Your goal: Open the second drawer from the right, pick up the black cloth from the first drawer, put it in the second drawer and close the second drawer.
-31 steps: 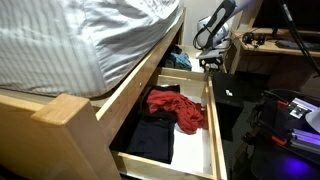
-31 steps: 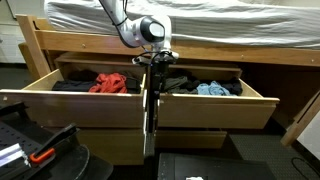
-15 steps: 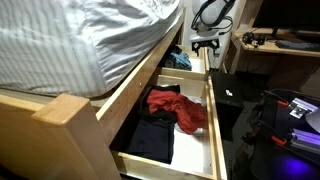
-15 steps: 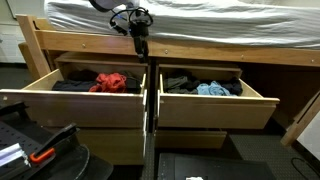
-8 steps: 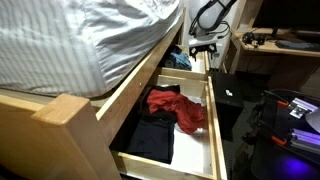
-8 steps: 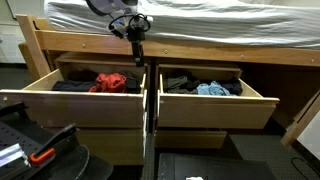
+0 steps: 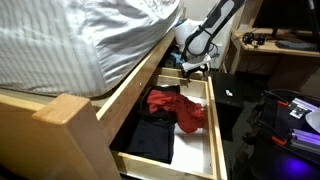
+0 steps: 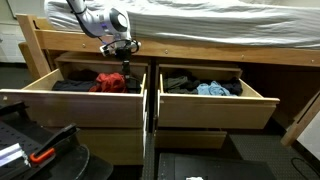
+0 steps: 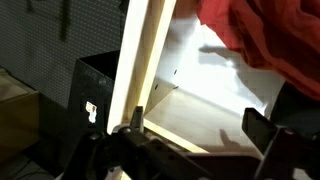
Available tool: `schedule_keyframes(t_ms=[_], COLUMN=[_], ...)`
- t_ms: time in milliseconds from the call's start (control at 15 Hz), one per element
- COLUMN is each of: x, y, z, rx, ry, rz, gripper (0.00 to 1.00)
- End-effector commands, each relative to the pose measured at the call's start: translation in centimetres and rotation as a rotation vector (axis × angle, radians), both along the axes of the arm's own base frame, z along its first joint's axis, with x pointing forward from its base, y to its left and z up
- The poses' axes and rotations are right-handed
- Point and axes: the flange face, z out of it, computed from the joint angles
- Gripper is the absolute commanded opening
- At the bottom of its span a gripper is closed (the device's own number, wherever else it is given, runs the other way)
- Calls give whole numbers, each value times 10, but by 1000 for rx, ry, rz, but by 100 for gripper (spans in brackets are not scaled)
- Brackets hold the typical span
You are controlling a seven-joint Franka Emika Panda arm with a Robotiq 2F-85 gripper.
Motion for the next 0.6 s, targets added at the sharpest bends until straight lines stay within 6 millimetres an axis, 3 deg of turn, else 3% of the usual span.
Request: schedule_keyframes(t_ms=[0,133,200,533], x=[2,4,4,-37], y=[-1,-2,11,107], z=[0,2,-9,-62], rx=[0,0,-24,-120], ry=[1,-2,28,156], rz=[3,5,37,286], gripper=[100,100,100,100])
